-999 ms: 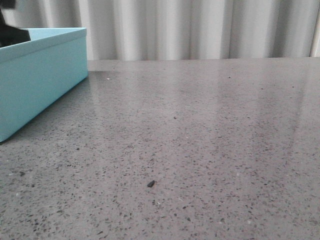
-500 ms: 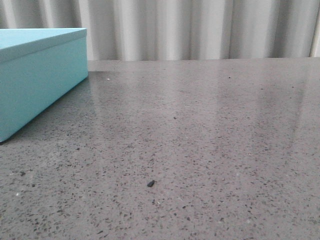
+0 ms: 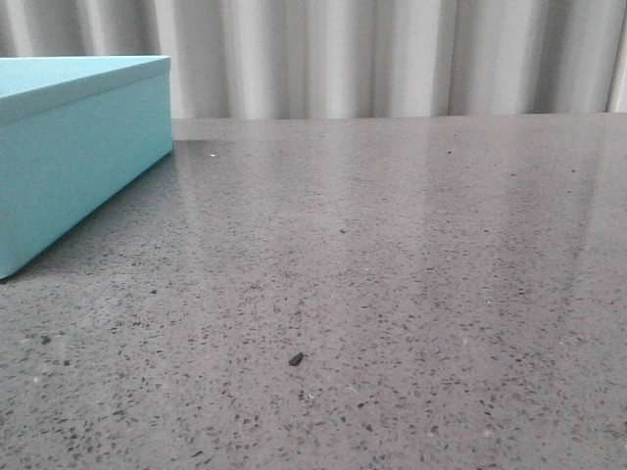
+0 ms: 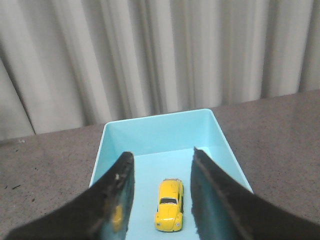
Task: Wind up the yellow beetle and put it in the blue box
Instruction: 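Lower the beetle into the box and open the left gripper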
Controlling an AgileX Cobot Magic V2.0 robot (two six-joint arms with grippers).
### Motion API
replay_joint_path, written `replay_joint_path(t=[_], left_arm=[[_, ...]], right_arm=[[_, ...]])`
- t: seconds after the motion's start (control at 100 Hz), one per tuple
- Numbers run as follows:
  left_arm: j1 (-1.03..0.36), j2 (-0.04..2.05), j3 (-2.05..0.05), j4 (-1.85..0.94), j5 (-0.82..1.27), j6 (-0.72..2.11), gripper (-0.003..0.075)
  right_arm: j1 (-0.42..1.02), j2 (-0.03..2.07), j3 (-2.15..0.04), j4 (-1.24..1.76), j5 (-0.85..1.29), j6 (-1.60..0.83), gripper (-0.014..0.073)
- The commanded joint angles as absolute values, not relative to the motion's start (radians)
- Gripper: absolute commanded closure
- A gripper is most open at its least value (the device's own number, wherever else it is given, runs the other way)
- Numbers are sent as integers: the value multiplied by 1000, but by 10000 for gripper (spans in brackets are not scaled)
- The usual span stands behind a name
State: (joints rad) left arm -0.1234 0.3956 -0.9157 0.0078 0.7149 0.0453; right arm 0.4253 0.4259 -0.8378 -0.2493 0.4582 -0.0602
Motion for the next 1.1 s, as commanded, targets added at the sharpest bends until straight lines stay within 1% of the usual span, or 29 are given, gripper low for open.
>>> replay_joint_path(t=[0.0,0.07,0.12,0.26,0.36,0.43,0.52,0.61,1.089], left_arm=[[-120,279,-763,0,503,35,482],[-120,186,-643,0,465,35,483],[-120,138,-578,-21,466,35,499],[-120,107,-479,-148,438,35,607],[-120,107,-447,-235,351,35,689],[-120,107,-426,-245,289,35,743],[-120,107,-400,-245,244,35,741],[-120,107,-390,-245,256,35,741],[-120,107,-370,-245,265,35,741]], right_arm=[[426,424,-861,-267,422,-66,646],[426,404,-861,-267,449,-66,646],[426,387,-850,-266,449,-64,646],[426,317,-786,-266,477,-37,646],[426,242,-715,-268,546,-37,646],[426,194,-658,-273,546,-37,646],[426,150,-591,-273,506,-37,646],[426,137,-551,-273,476,-37,646],[426,137,-549,-273,475,-37,646]])
